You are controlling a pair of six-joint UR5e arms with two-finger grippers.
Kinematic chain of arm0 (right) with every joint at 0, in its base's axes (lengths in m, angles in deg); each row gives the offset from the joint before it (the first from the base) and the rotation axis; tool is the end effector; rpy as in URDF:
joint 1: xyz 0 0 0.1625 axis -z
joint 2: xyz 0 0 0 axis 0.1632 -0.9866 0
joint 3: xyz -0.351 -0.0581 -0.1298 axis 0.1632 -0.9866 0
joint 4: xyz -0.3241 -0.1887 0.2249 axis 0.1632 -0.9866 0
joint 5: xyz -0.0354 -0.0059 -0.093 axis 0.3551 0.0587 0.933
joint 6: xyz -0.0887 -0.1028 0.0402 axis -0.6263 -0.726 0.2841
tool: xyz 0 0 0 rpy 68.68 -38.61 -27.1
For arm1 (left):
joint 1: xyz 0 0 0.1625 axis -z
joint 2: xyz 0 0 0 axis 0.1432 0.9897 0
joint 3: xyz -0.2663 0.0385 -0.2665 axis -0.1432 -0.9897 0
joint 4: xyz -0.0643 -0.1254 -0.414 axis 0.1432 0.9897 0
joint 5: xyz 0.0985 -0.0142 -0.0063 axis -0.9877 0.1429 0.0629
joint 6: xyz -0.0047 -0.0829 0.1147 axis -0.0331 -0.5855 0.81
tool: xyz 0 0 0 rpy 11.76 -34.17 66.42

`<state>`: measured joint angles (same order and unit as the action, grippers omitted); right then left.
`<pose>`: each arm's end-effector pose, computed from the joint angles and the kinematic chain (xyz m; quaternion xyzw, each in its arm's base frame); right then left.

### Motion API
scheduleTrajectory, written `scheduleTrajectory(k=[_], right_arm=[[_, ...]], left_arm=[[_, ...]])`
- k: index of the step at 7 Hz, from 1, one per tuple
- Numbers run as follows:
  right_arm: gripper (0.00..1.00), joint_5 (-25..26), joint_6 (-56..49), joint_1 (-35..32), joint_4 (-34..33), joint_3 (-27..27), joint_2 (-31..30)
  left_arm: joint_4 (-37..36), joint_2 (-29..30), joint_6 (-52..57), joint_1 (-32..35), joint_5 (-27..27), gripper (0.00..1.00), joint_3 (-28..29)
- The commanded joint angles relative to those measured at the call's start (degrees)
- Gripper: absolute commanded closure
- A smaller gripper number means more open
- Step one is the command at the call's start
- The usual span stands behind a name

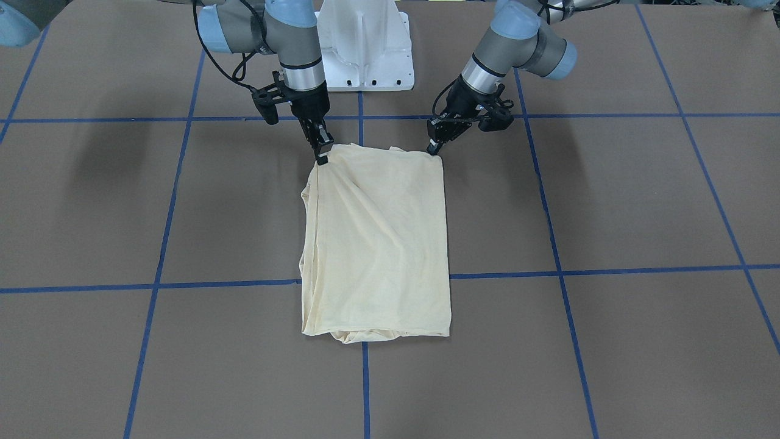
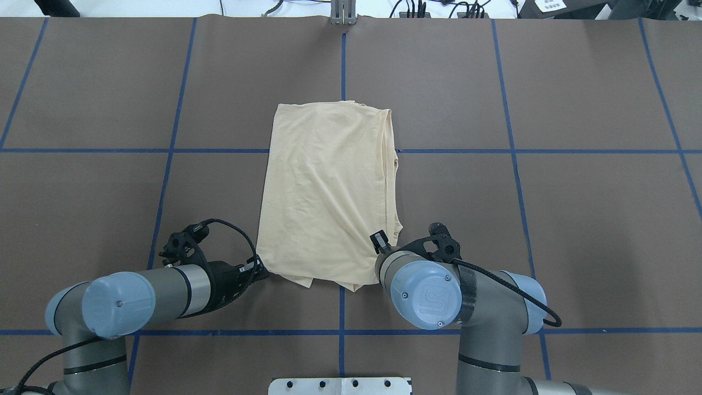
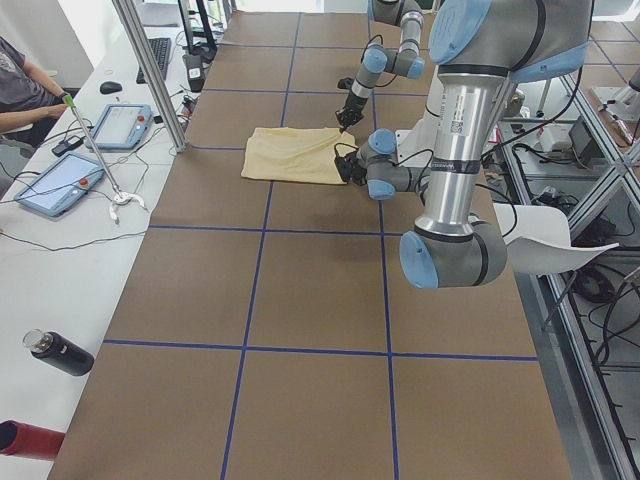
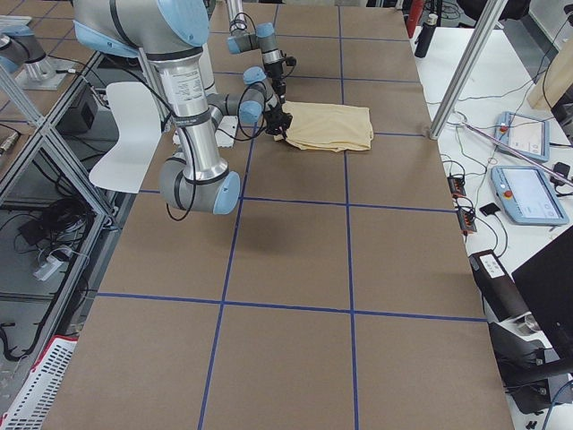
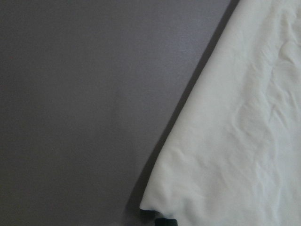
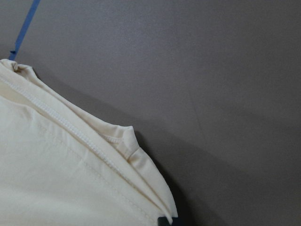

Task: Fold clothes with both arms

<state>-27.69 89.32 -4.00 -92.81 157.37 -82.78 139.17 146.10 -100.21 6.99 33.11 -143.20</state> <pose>-0.6000 -0.3057 0.2321 -0.0698 -0.4282 0.5263 0.7313 0.5573 -0.2965 0.3025 -0.0099 0.5884 -0.2626 0.7647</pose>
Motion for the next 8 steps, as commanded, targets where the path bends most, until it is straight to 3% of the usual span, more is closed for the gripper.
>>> scheduleTrajectory(k=[1, 2, 3, 4, 5, 8], right_arm=[[1.00, 0.00, -0.08, -0.14, 0.00, 0.04, -0.11], [1.00, 0.00, -0.16, -0.14, 0.00, 0.04, -0.02], [1.00, 0.00, -0.16, -0.14, 0.00, -0.05, -0.02], [1.00, 0.00, -0.16, -0.14, 0.00, -0.05, -0.02], [1.00, 0.00, -0.16, -0.23, 0.00, -0.05, -0.02], [1.00, 0.00, -0.16, -0.23, 0.00, -0.05, -0.02]], left_arm=[[-0.59, -0.48, 0.11, 0.16, 0.09, 1.00, -1.59], [-2.77, -0.48, 0.20, 0.16, 0.09, 1.00, -2.02], [-3.58, -0.39, 0.29, 0.16, 0.09, 0.85, -1.68], [-3.67, -0.22, 0.46, 0.07, 0.17, 0.54, -1.33], [-3.67, -0.21, 0.47, 0.16, 0.17, 0.49, -1.32], [-3.67, -0.13, 0.82, 0.34, 0.09, 0.49, -0.01]])
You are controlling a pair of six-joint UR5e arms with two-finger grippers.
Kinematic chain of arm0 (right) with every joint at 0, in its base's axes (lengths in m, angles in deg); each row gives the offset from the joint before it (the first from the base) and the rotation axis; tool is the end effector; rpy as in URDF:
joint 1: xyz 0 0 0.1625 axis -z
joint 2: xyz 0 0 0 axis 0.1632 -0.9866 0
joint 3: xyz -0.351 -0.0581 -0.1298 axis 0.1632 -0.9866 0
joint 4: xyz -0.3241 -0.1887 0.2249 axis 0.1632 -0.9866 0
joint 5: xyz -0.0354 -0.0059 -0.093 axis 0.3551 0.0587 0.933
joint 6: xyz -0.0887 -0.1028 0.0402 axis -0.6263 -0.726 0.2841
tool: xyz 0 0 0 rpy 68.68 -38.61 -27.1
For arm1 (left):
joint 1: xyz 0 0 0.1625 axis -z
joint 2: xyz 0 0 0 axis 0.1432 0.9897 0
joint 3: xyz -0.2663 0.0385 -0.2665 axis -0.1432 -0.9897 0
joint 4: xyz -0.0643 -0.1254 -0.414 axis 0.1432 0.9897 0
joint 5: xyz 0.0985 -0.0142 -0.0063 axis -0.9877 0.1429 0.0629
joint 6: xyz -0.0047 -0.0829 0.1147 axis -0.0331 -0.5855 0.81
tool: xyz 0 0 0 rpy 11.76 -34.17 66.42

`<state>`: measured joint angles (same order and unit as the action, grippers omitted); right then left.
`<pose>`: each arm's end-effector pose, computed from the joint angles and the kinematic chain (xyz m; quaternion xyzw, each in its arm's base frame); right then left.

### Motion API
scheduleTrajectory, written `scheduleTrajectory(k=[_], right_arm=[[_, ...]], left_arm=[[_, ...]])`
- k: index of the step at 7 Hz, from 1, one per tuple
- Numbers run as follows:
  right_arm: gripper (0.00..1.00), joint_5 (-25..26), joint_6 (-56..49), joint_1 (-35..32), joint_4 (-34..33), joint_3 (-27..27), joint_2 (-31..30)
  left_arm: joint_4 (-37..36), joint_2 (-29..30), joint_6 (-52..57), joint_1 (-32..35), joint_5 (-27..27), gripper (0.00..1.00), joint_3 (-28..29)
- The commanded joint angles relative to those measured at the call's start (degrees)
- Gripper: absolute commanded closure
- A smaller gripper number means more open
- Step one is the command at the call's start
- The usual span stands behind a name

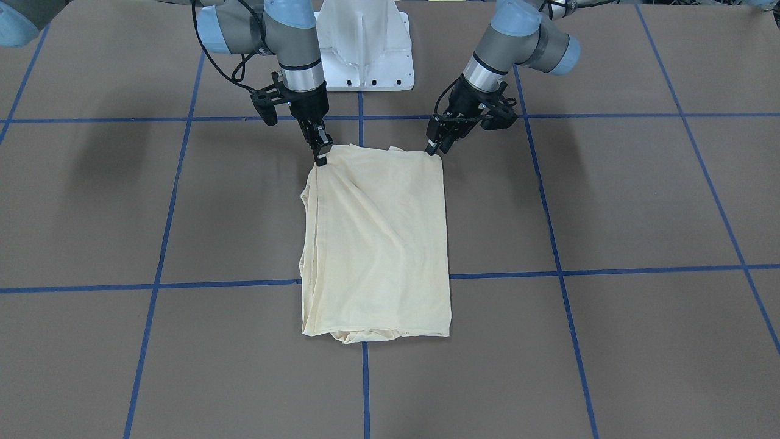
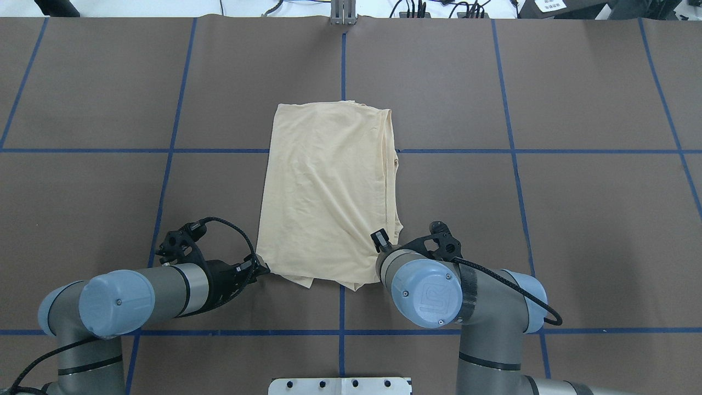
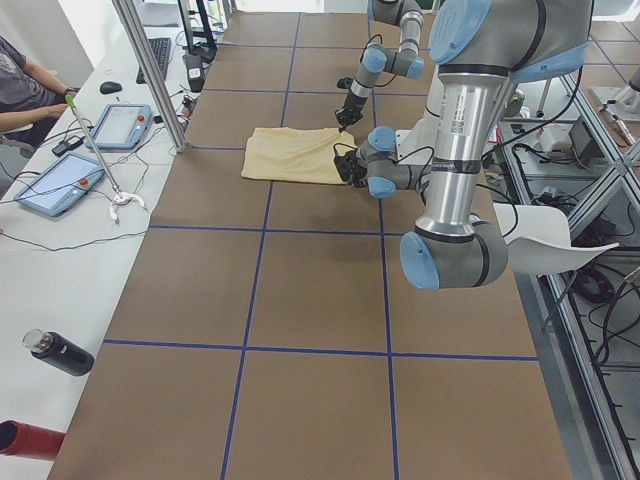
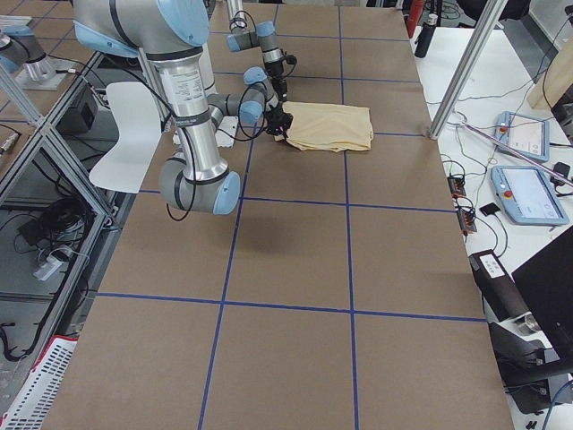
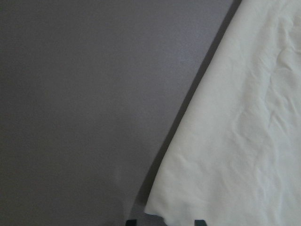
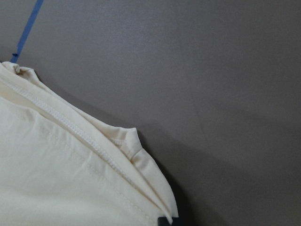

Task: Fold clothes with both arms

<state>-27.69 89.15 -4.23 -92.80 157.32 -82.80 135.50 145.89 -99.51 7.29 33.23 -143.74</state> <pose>-0.5989 -0.3081 0.2327 -0.0682 -0.4280 0.5267 0.7312 0.5561 -0.2992 0.3103 -0.0043 0.5647 -0.2640 0.7820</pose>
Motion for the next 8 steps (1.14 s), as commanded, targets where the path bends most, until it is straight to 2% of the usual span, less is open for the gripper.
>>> scheduleTrajectory(k=[1, 2, 3, 5, 8], right_arm=[[1.00, 0.00, 0.00, 0.00, 0.00, 0.00, 0.00], [1.00, 0.00, 0.00, 0.00, 0.00, 0.00, 0.00], [1.00, 0.00, 0.00, 0.00, 0.00, 0.00, 0.00], [1.00, 0.00, 0.00, 0.00, 0.00, 0.00, 0.00], [1.00, 0.00, 0.00, 0.00, 0.00, 0.17, 0.09]], left_arm=[[-0.01, 0.17, 0.12, 0.03, -0.03, 0.50, 0.79], [-0.01, 0.52, 0.12, 0.03, -0.03, 0.51, 0.88], [-0.01, 0.61, 0.12, -0.05, -0.03, 0.64, 0.97], [0.08, 2.27, -0.32, 0.21, -0.29, 1.00, 3.15], [-0.01, 2.19, 0.21, 2.23, 0.06, 1.00, 1.06]])
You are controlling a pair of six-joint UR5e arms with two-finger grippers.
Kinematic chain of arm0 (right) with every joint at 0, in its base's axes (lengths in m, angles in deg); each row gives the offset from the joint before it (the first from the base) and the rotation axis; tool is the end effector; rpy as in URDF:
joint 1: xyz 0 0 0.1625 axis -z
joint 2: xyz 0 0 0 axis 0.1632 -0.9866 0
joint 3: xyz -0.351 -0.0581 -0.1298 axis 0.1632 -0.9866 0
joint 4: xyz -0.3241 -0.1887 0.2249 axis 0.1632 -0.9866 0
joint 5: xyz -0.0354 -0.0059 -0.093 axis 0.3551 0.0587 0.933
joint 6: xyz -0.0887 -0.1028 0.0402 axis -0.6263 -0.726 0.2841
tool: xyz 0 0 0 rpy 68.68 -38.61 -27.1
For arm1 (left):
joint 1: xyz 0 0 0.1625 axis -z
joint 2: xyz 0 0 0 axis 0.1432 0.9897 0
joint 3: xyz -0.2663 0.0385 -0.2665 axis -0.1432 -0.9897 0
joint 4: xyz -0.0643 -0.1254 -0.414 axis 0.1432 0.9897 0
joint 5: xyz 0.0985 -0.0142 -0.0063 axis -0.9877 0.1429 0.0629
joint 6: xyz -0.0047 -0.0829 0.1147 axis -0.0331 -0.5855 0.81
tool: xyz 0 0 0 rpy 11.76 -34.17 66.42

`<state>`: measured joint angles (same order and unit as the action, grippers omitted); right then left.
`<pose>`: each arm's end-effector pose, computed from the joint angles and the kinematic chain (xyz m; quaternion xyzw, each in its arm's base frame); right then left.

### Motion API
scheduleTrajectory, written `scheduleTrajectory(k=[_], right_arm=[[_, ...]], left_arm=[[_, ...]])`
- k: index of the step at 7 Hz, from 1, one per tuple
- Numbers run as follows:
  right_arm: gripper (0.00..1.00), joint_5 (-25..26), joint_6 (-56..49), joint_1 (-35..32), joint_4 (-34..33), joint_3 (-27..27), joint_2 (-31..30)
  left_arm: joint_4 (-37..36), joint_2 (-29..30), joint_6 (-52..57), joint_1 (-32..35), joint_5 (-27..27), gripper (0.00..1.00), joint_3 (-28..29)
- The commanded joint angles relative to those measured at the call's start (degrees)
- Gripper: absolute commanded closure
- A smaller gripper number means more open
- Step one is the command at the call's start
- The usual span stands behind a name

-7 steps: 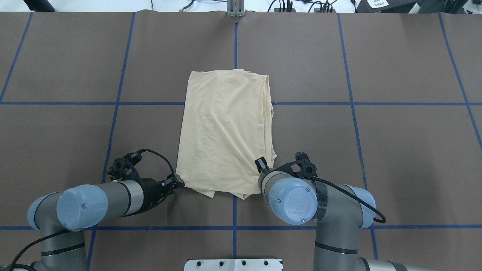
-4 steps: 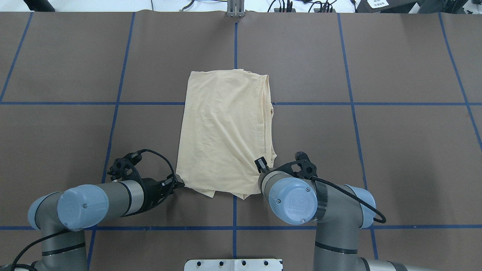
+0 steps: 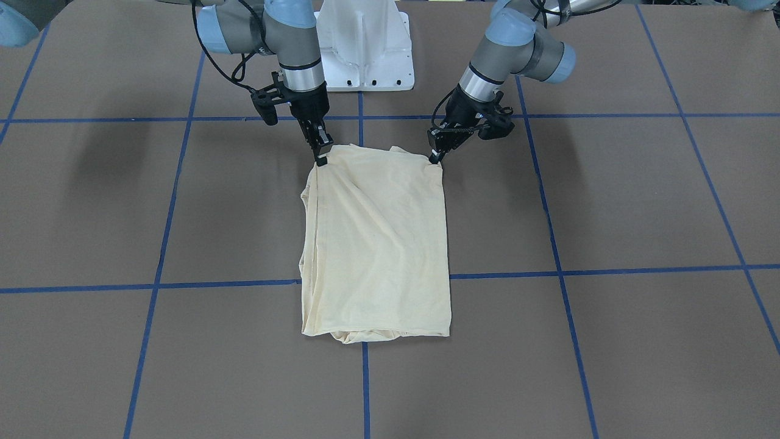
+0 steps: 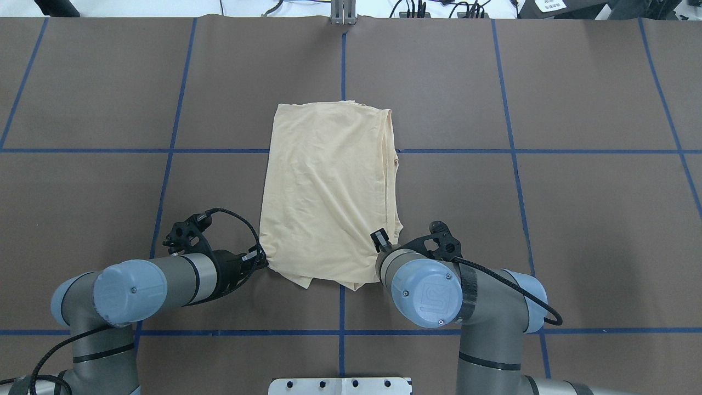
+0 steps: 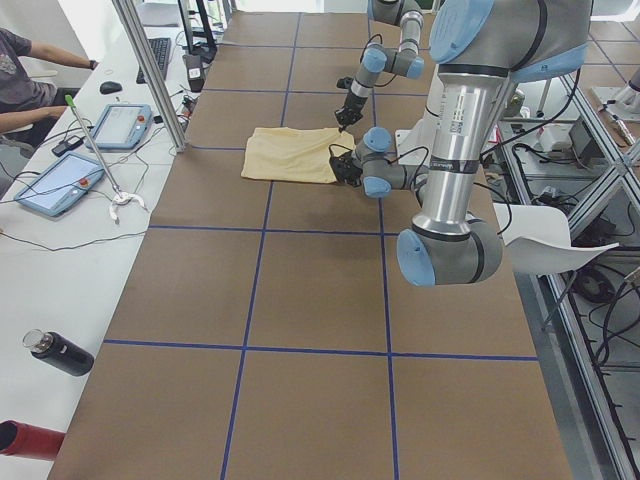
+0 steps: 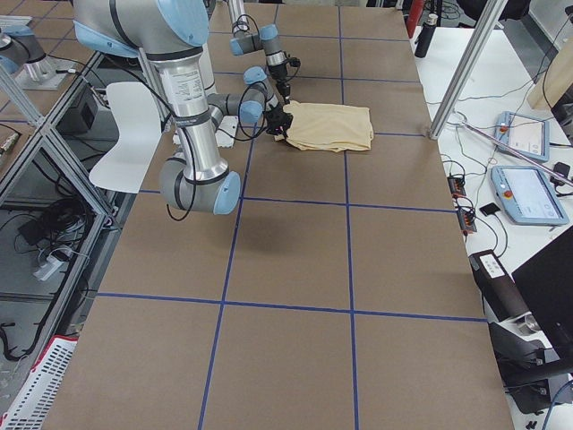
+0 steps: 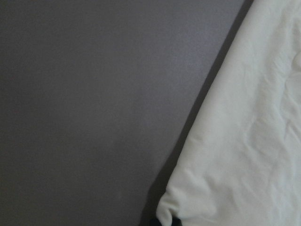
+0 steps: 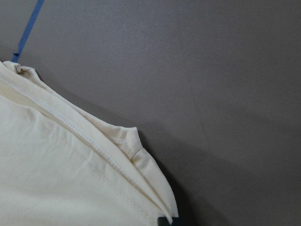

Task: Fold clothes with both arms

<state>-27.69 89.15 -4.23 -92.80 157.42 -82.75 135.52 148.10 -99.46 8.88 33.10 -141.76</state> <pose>-0.5985 -0.3081 0.2313 -0.0686 -0.4291 0.5265 0.7307 0.5602 -0.3188 0.3050 0.0047 0.5665 -0.2747 0.7769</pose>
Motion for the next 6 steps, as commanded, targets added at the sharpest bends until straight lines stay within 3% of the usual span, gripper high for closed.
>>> scheduleTrajectory(k=[1, 3, 6], right_arm=[[1.00, 0.00, 0.00, 0.00, -0.09, 0.34, -0.05], [1.00, 0.00, 0.00, -0.09, -1.92, 4.17, -1.80], [1.00, 0.00, 0.00, 1.49, -4.57, 8.50, -3.12]], left_arm=[[-0.11, -0.10, 0.23, 0.90, 0.27, 1.00, -1.62], [-0.11, -0.72, -0.38, 0.73, -0.16, 1.00, -3.37], [-3.95, -5.81, -8.27, -9.61, -1.65, 1.00, -13.89]])
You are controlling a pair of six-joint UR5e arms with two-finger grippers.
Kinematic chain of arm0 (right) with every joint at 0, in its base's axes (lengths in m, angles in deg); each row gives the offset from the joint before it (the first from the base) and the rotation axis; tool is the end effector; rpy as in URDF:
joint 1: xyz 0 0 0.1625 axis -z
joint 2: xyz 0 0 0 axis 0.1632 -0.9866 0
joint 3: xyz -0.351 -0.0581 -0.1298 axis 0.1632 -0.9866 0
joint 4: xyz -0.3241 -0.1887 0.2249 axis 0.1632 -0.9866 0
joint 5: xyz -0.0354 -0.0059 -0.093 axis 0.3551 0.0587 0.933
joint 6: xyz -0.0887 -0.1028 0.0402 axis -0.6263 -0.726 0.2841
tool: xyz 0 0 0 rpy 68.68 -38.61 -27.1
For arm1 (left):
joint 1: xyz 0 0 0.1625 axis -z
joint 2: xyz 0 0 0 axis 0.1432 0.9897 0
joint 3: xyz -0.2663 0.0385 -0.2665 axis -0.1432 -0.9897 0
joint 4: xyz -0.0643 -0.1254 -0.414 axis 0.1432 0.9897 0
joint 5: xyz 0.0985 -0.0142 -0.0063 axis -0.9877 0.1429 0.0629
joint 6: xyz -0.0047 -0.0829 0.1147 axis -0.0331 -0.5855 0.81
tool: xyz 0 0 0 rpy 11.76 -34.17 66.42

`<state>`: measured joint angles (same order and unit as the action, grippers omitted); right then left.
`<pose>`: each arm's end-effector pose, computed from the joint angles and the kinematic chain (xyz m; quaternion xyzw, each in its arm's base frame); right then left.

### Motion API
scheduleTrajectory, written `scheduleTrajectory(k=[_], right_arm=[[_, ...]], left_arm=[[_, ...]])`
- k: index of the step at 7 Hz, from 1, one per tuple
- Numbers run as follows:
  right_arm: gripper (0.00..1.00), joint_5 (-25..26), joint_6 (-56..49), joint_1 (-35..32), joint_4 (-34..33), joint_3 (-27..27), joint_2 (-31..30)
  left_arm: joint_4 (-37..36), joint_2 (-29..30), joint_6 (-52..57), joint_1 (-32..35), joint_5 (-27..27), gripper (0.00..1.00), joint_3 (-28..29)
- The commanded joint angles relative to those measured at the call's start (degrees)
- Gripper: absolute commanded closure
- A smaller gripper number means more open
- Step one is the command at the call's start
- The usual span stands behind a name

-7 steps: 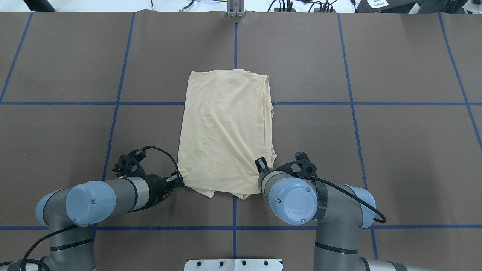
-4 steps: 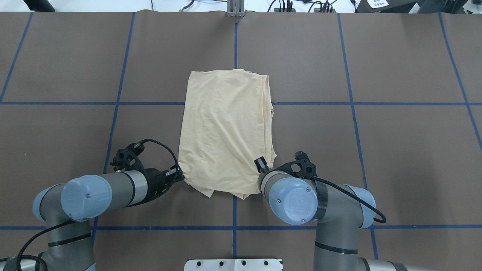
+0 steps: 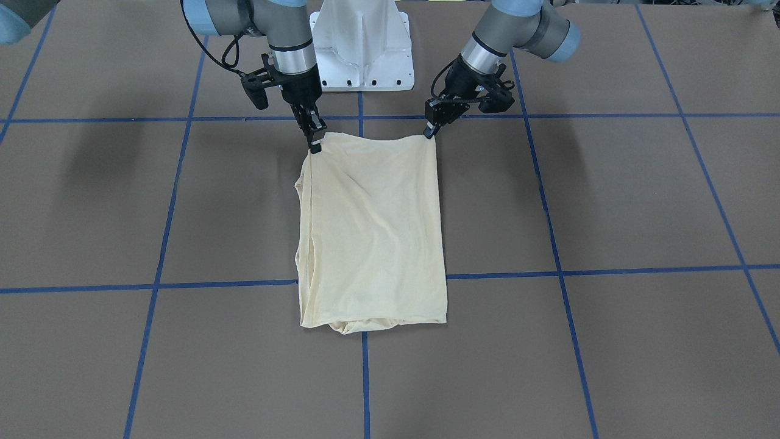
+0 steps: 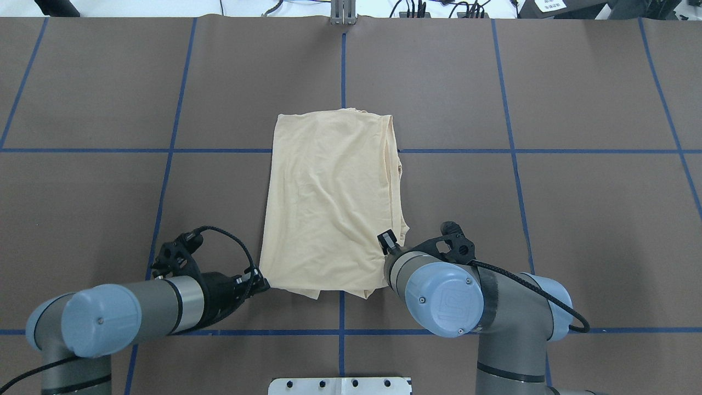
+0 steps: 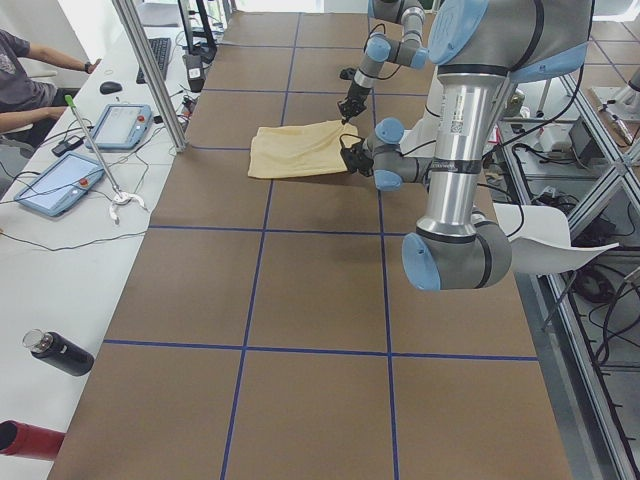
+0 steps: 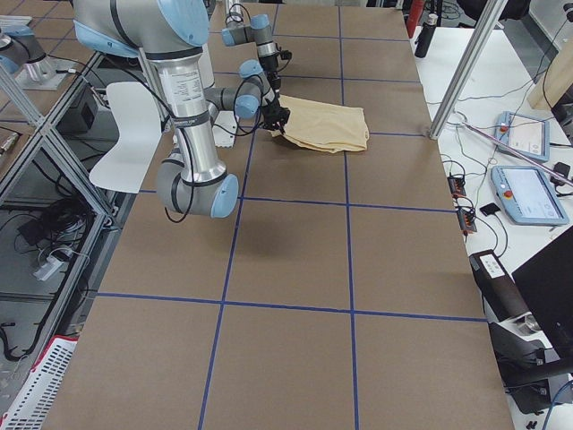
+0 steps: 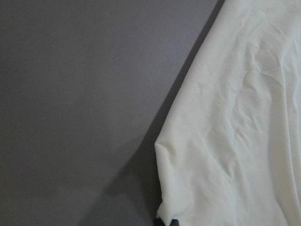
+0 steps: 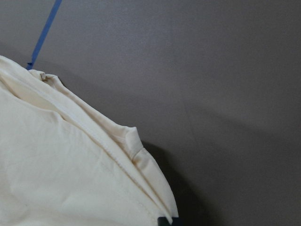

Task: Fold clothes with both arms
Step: 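Lift the near edge with both grippers and fold it toward the far edge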

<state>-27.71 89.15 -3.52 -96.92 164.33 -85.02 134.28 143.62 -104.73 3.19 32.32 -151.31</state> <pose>-0.5663 -0.2923 0.2123 -0.0730 -0.4324 0.5212 0.7322 0.5396 -0.2537 0.2672 -0.0477 0.5919 -0.2701 0.7579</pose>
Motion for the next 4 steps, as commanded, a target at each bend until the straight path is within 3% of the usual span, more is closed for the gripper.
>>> scheduleTrajectory(k=[1, 3, 4], right_arm=[[1.00, -0.07, 0.00, 1.65, -0.45, 5.18, -3.29], [1.00, -0.42, 0.00, 1.93, -0.45, 10.38, -5.07], [1.00, -3.20, -0.70, 0.45, -0.45, 9.70, -4.55]], left_arm=[[-7.35, -1.16, -6.41, -5.69, -0.87, 1.00, -9.07], [-8.53, -0.81, -8.20, -6.06, -0.52, 1.00, -11.67], [-10.28, -0.81, -6.55, -3.97, -0.52, 1.00, -11.41]])
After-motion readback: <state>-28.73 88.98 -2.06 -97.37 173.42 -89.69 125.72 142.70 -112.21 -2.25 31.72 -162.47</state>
